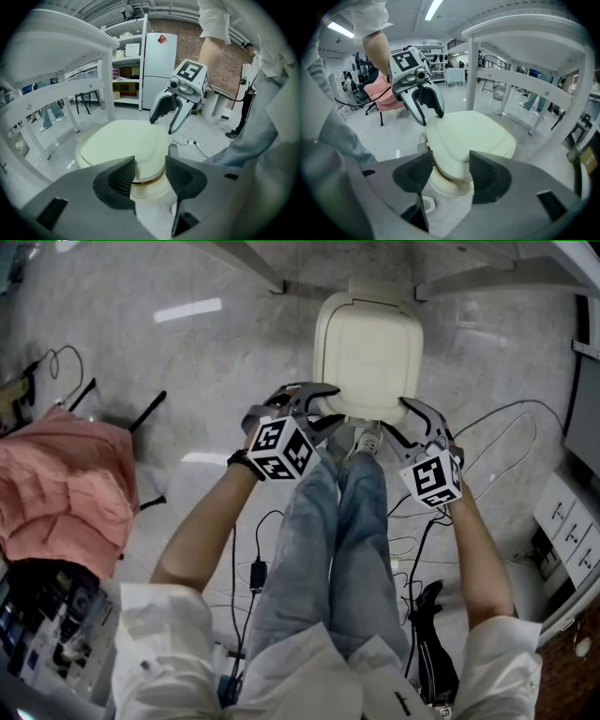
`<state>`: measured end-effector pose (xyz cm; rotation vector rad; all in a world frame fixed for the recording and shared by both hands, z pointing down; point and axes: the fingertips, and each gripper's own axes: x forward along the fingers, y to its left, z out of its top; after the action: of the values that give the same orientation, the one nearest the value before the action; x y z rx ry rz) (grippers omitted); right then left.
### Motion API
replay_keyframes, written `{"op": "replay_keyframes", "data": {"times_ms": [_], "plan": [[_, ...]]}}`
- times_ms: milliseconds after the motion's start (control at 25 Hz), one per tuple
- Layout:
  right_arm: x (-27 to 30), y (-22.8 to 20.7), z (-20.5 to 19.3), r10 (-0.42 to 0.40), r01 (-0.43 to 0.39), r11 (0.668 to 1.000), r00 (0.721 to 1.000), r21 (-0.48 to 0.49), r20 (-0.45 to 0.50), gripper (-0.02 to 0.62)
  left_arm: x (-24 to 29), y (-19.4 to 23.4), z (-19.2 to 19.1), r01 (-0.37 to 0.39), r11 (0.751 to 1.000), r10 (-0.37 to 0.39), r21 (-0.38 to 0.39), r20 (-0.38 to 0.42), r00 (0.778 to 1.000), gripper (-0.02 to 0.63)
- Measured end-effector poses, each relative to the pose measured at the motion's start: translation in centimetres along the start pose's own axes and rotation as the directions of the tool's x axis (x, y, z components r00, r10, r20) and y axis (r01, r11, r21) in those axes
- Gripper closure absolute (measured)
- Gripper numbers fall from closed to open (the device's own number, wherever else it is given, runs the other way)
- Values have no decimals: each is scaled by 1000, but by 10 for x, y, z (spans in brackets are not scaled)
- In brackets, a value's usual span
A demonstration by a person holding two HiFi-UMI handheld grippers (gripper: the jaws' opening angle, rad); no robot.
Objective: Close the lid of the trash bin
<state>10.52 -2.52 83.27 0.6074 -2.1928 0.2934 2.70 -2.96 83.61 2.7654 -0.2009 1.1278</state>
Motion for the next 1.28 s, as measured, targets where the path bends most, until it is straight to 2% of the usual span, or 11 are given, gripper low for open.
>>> {"op": "replay_keyframes", "data": {"times_ms": [320, 400, 440, 520, 720, 960, 1280], "plan": [[5, 0, -3, -1, 1, 997, 1000, 75, 3, 365, 6, 1, -6, -6, 999, 5, -42, -20, 1000, 398], [5, -2, -2, -11, 10, 995, 1000, 104, 16, 432, 8, 1, -7, -6, 998, 5, -55, -23, 1000, 402], [6, -2, -1, -13, 11, 994, 1000, 112, 20, 439, 9, 1, -7, -8, 998, 6, -58, -25, 1000, 402], [10, 0, 2, -7, 5, 995, 1000, 104, 27, 427, 10, 2, -7, -16, 998, 14, -61, -31, 999, 406], [17, 2, 1, -12, 10, 993, 1000, 119, 10, 449, 15, 6, -9, -37, 997, 34, -73, -48, 998, 438], [20, -3, -2, -56, 57, 992, 998, 113, -16, 519, 18, 7, -12, -57, 996, 52, -70, -72, 996, 451], [22, -2, -4, -68, 71, 987, 997, 147, -21, 546, 20, 7, -13, -90, 993, 83, -80, -85, 993, 457]]}}
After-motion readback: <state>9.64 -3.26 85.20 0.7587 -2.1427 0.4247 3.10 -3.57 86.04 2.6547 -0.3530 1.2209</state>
